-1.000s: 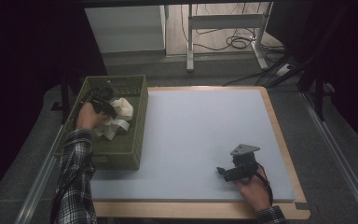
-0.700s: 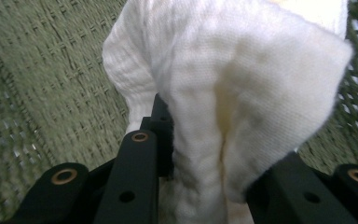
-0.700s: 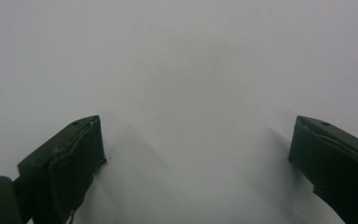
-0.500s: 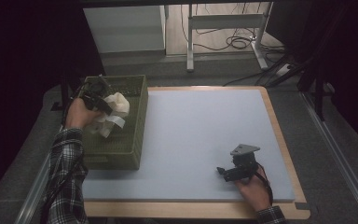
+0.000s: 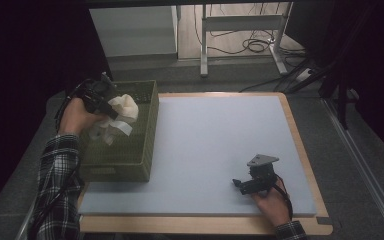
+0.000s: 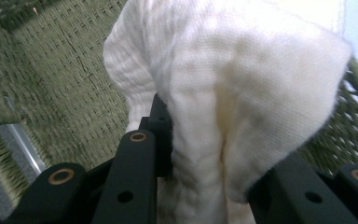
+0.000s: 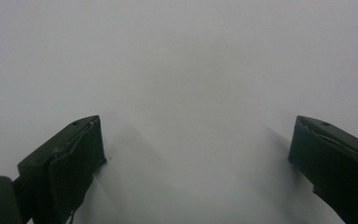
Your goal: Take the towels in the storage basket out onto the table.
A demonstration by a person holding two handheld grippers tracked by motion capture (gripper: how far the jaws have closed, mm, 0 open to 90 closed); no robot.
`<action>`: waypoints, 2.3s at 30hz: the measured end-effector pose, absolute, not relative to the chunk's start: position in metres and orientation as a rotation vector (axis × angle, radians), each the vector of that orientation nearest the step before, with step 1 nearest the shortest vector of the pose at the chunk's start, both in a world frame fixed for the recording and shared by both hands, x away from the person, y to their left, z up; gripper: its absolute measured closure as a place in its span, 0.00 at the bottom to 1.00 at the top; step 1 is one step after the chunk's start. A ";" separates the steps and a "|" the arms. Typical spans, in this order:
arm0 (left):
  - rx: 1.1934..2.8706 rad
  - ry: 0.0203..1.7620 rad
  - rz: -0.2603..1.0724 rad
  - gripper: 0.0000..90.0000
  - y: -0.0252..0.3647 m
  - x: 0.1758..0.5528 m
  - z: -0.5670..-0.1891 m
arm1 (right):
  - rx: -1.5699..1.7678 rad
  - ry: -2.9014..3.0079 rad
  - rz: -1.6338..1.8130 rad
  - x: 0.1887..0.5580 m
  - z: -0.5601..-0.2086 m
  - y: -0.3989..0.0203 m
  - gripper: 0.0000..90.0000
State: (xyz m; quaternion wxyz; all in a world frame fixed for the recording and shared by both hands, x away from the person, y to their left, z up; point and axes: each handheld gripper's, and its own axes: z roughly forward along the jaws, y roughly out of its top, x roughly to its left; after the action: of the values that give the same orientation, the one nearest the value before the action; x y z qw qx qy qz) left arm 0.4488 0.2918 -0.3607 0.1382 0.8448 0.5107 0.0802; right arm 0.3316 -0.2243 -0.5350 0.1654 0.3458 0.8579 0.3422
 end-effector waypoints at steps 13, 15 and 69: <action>2.481 1.377 0.232 0.79 0.272 0.430 -0.325 | 0.983 2.445 0.972 0.332 -0.535 -0.224 0.04; 2.487 1.351 0.222 0.79 0.266 0.429 -0.323 | 0.984 2.445 0.972 0.332 -0.535 -0.224 0.04; 2.685 0.851 0.081 0.78 0.036 0.450 -0.362 | 0.983 2.449 0.971 0.332 -0.535 -0.225 0.04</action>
State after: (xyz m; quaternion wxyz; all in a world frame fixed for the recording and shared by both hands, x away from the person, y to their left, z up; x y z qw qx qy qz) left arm 0.4497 0.0355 -0.3620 0.1613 0.9404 0.2981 0.0284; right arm 0.3316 -0.2247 -0.5348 0.1641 0.3448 0.8591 0.3406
